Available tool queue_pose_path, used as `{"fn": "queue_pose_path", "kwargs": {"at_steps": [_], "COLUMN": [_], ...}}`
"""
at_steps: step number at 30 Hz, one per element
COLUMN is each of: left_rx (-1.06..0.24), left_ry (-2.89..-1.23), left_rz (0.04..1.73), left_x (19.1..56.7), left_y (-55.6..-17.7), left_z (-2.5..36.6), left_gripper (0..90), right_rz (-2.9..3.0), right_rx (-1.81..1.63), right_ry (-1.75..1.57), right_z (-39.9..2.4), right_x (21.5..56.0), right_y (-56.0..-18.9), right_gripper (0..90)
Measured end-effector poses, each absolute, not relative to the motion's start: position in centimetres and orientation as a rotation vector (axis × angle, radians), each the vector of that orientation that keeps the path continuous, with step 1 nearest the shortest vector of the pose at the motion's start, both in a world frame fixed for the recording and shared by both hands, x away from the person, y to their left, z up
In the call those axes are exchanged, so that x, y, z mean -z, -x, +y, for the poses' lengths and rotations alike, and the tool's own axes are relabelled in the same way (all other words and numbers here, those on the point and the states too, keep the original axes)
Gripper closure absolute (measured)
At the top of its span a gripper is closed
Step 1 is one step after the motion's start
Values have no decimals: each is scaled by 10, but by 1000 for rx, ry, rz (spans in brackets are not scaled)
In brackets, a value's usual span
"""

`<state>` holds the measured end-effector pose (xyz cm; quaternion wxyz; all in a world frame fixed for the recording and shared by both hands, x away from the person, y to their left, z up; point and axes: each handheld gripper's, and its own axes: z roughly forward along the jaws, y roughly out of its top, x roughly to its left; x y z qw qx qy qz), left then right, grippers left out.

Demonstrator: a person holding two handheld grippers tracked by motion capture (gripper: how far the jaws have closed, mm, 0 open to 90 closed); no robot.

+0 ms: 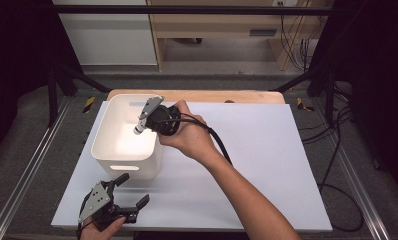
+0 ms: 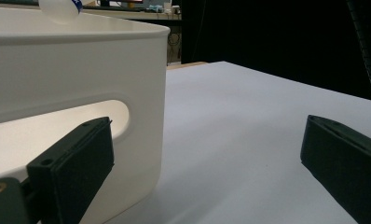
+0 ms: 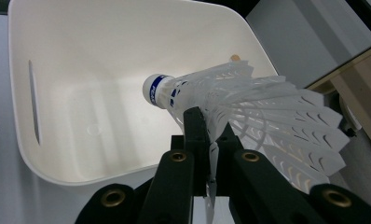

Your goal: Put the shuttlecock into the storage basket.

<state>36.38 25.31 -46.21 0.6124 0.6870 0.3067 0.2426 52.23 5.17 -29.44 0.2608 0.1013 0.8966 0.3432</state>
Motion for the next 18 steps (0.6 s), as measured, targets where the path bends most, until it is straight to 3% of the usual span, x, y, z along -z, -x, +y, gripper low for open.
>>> {"fn": "queue_pose_path", "kwargs": {"at_steps": [18], "left_rx": [-561], "left_ry": [-1587], "left_rz": [708], "left_x": [462], "left_y": [-364], "left_z": [254], "left_gripper": [26], "right_rz": [2495], "right_rx": [-939], "right_ry": [-282], "right_z": [57], "right_x": [305], "right_y": [-537], "right_gripper": [886]}}
